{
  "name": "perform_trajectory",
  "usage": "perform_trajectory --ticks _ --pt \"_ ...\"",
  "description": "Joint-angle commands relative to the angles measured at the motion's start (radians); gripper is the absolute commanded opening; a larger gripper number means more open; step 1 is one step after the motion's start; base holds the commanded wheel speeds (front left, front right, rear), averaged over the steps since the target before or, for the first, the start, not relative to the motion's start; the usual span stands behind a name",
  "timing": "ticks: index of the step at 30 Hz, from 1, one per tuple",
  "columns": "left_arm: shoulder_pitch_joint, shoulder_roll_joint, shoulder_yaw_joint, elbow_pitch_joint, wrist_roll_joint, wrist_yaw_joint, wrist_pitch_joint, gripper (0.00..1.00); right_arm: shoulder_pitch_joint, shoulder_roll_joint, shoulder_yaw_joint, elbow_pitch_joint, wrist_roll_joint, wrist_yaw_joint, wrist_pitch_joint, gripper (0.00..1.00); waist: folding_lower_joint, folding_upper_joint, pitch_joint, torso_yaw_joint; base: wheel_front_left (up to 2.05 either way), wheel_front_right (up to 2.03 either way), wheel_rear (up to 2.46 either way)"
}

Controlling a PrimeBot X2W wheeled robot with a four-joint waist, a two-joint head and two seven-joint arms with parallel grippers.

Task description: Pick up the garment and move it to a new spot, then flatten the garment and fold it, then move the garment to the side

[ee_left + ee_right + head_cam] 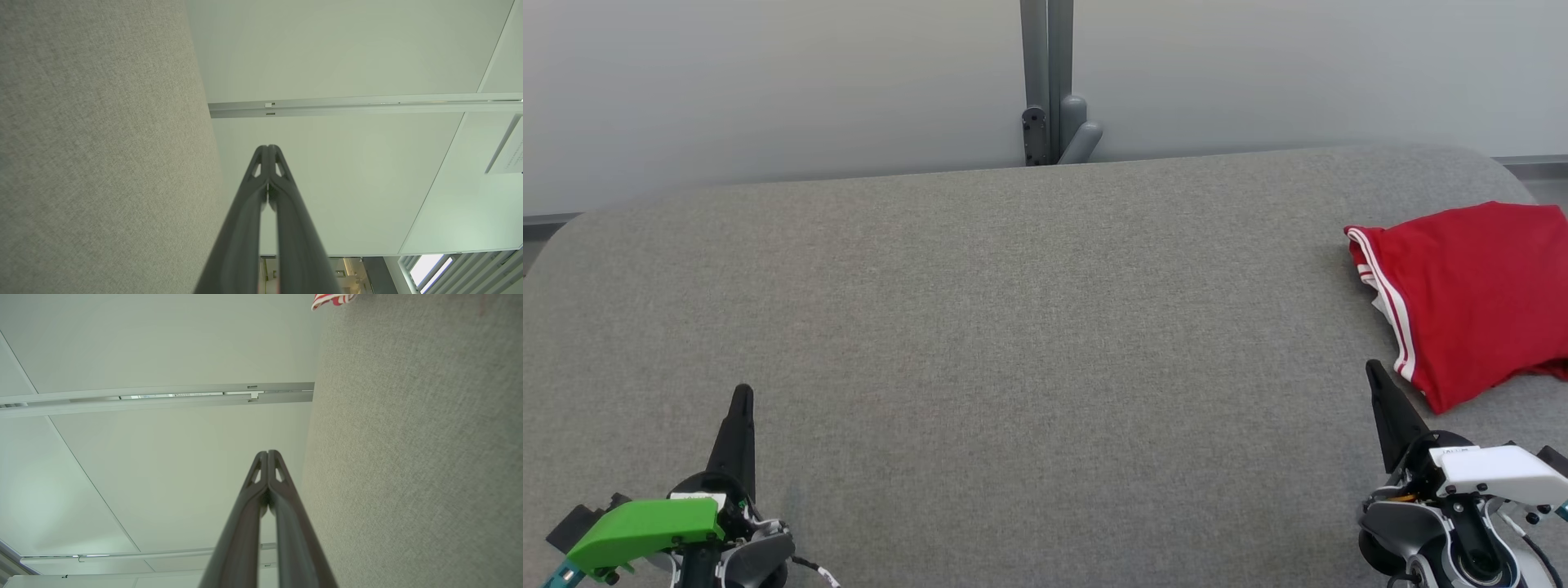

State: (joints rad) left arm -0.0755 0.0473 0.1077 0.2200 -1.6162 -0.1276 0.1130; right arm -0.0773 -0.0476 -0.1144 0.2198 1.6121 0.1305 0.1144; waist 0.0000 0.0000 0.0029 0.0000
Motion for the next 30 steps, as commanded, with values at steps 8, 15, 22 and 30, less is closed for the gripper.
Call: perform_trajectory --ticks 8,15,22,30 --pt "-0.013 0.005 0.005 -0.004 0.0 -0.007 0.001 0.0 -0.009 -0.005 0.001 -0.004 0.007 0.0 0.005 0.0 0.0 0.0 0.0 0.0 0.0 0.0 0.0" --pt "-0.013 0.005 0.005 -0.004 0.0 -0.007 0.001 0.0 -0.009 -0.005 0.001 -0.004 0.007 0.0 0.005 0.0 0.0 0.0 0.0 0.0 0.0 0.0 0.0" --pt "-0.013 0.005 0.005 -0.004 0.0 -0.007 0.001 0.0 -0.009 -0.005 0.001 -0.004 0.007 0.0 0.005 0.0 0.0 0.0 0.0 0.0 0.0 0.0 0.0" --pt "-0.013 0.005 0.005 -0.004 0.0 -0.007 0.001 0.0 -0.009 -0.005 0.001 -0.004 0.007 0.0 0.005 0.0 0.0 0.0 0.0 0.0 0.0 0.0 0.0"
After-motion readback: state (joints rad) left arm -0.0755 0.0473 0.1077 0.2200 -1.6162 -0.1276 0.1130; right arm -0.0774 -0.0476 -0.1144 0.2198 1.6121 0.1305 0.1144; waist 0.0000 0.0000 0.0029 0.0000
